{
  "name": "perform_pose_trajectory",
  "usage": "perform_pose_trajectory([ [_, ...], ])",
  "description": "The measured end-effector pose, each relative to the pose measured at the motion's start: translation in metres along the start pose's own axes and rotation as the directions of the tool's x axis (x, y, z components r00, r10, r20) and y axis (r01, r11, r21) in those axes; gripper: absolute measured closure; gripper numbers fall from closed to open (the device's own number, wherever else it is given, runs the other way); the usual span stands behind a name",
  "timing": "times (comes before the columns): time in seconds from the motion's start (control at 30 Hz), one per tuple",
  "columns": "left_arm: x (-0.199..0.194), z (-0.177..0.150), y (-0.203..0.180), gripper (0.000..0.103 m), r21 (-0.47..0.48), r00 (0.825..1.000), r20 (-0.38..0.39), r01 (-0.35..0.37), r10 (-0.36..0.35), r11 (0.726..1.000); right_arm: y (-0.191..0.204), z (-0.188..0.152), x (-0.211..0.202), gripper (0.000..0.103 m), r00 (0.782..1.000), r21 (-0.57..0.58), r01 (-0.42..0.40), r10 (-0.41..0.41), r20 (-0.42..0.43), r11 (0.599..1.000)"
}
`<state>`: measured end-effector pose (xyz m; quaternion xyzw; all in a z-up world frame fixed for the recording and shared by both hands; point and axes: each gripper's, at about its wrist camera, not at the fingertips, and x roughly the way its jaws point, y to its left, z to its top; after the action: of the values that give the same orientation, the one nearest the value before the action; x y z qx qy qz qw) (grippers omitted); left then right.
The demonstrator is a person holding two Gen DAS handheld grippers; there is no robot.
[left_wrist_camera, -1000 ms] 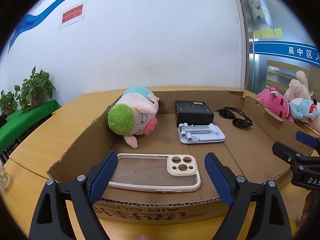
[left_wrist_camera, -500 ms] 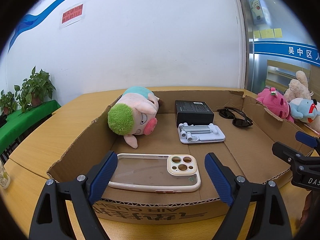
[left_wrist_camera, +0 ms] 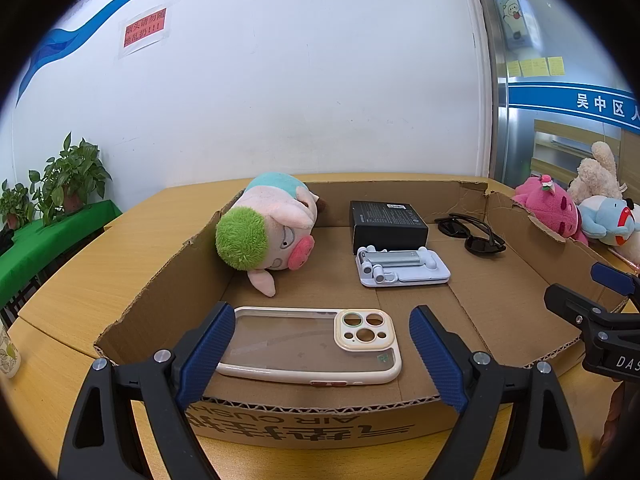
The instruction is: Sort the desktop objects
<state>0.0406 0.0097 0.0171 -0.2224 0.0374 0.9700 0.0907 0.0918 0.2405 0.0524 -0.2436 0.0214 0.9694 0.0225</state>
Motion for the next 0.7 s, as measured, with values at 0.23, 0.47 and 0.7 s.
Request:
perform_pose_trajectory([
  [0.23,-0.0008,-0.0008,-0.0007,0.014,-0.002,1.000,-0.001,-0.003,0.003,1.000,0.0001,0.0002,0.0000,0.000,1.000,0.000,0.000,0.000,0.000,1.000],
  [0.47,-0.0004,-0.0007,-0.0003,0.014,-0.001,1.000,-0.001,-0.002,0.002,1.000,0.0003,0.0001,-0.0001,0.000,1.000,0.000,0.000,0.000,0.000,1.000],
  [0.7,-0.0004,-0.0007,-0.0001,0.014,-0.001,1.000,-0.001,-0.002,0.002,1.000,0.0005,0.0000,0.0000,0.000,1.000,0.000,0.000,0.000,0.000,1.000],
])
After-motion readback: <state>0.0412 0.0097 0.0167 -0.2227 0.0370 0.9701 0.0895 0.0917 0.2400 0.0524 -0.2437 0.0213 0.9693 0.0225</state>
